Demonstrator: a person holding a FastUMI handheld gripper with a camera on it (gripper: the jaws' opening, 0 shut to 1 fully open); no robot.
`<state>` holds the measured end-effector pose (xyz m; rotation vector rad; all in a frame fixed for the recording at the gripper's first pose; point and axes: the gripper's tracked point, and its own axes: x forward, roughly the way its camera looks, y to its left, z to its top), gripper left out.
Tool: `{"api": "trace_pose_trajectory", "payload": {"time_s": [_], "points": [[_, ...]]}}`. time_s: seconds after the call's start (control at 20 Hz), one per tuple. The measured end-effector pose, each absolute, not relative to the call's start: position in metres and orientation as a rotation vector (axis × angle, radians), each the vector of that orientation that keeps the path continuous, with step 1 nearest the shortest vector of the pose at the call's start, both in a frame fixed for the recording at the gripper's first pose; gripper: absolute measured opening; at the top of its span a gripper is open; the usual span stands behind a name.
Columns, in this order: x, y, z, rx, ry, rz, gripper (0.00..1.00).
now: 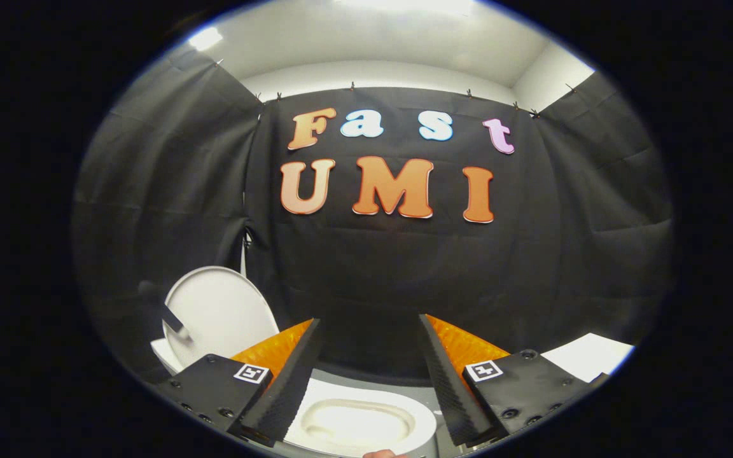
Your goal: Open the toilet lid.
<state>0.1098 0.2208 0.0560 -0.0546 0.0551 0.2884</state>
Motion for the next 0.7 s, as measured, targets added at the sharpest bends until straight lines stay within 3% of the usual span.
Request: {"api": "trace_pose_trajectory", "payload": {"time_s": [0.7], "points": [[0.068, 0.055, -0.045, -0.004, 0.102, 0.049, 0.96]]}}
